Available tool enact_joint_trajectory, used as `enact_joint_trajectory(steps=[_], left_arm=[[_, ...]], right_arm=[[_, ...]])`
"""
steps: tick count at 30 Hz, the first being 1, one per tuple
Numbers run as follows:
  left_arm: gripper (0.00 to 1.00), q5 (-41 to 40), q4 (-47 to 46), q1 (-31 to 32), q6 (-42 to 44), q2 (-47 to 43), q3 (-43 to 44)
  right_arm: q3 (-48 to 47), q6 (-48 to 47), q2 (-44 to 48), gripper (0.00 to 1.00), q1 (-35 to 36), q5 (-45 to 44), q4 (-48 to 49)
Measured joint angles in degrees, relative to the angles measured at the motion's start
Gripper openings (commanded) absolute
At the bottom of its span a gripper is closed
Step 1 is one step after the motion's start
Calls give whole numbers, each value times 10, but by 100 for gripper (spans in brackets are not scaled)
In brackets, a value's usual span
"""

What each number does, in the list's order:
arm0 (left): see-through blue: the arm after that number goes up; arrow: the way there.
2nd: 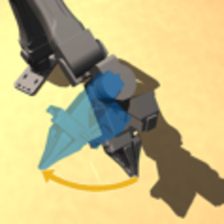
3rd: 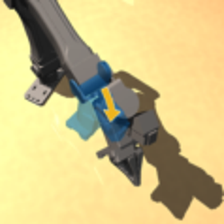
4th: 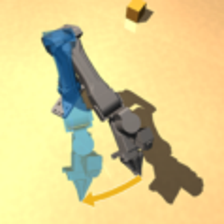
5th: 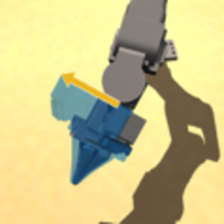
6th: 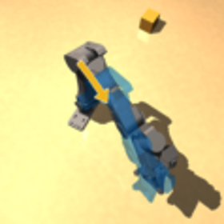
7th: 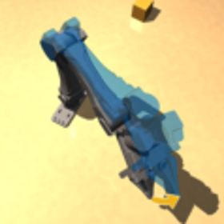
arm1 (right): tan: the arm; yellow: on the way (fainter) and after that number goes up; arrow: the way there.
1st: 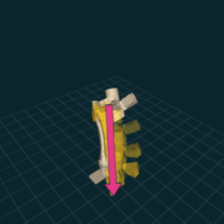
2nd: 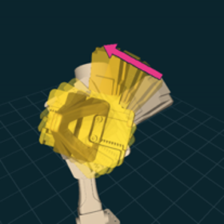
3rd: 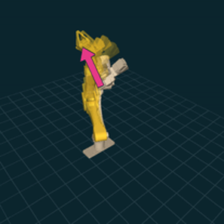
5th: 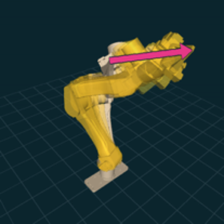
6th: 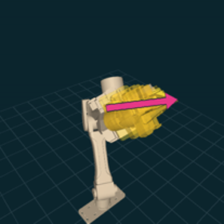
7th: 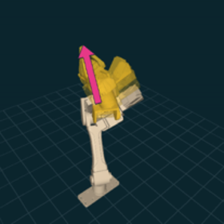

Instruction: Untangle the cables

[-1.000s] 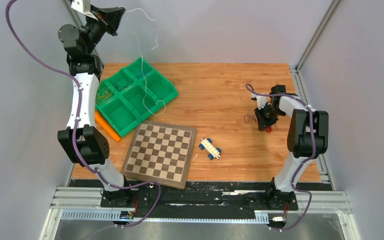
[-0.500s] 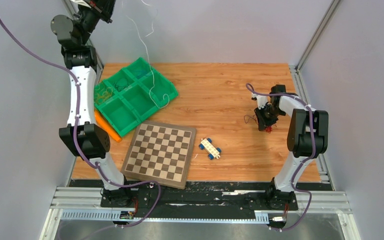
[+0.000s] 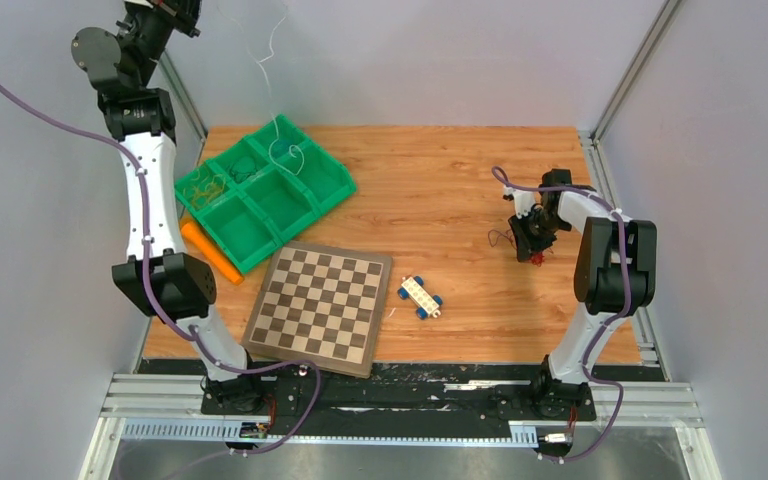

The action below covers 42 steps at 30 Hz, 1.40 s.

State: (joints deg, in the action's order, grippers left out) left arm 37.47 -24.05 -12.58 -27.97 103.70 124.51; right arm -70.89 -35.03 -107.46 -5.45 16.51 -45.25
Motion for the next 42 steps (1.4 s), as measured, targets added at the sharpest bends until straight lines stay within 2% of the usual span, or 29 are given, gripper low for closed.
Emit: enact_joint_trajectory(steps=[10, 15, 19, 28, 31, 34, 37, 42], left_arm=[[0, 7, 6, -38, -5, -44, -83], [0, 31, -11, -39, -45, -50, -102], [0, 49, -21, -21, -69, -45, -112], [0, 60, -29, 42, -64, -20, -128], [0, 66, -40, 41, -47, -21, -175], [0, 82, -36, 38, -7, -38, -272], [0, 104, -10, 37, 37, -42, -357], [0, 120, 48, 37, 96, -42, -428]], right_arm=[[-3, 0, -2, 20, 0, 0, -4], [-12, 2, -9, 20, 0, 0, -12], [-22, 7, -16, 20, 0, 1, -21], [-26, 9, -19, 20, 2, 1, -24], [-23, 9, -17, 20, 2, 1, -22], [-14, 8, -11, 20, 2, 1, -14], [-4, 5, -3, 20, 2, 0, -9], [5, 4, 3, 20, 2, 0, -8]])
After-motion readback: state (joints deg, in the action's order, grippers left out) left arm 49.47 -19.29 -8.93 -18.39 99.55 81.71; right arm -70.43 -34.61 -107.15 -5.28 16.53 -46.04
